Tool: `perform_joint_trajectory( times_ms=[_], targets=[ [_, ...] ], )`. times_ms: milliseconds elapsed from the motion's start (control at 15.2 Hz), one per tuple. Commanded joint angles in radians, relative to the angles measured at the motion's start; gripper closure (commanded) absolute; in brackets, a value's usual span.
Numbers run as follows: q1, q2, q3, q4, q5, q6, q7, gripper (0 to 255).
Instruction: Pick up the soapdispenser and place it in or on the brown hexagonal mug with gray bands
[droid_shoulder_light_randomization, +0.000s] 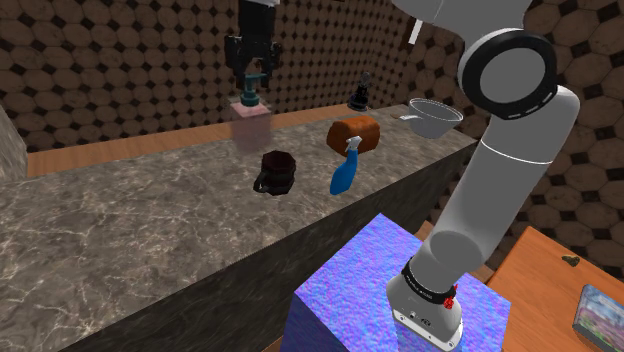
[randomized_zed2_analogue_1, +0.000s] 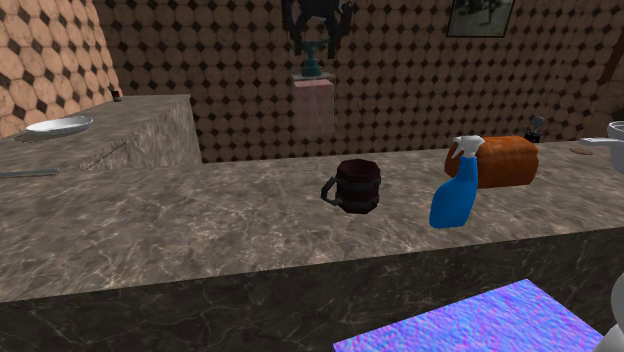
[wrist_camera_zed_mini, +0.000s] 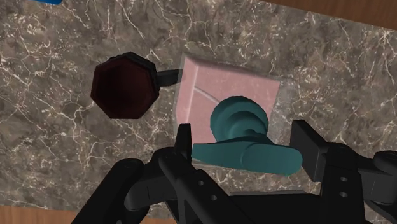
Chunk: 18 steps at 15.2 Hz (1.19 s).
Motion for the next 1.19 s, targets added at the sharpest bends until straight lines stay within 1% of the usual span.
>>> perform_joint_trajectory(
  times_ms=[0,264,528,1122],
  targets=[
    [-0.025,0.005,-0.019,0.024,-0.001,-0.024,-0.044,255],
    [-0.077,0.016,-0.057,0.069,-0.003,-0.066,-0.131,255],
    [-0.128,0.051,-0.095,0.146,-0.01,-0.118,-0.219,255],
    [-0.137,-0.01,-0.1,-0.06,0.002,0.028,-0.24,255]
  ],
)
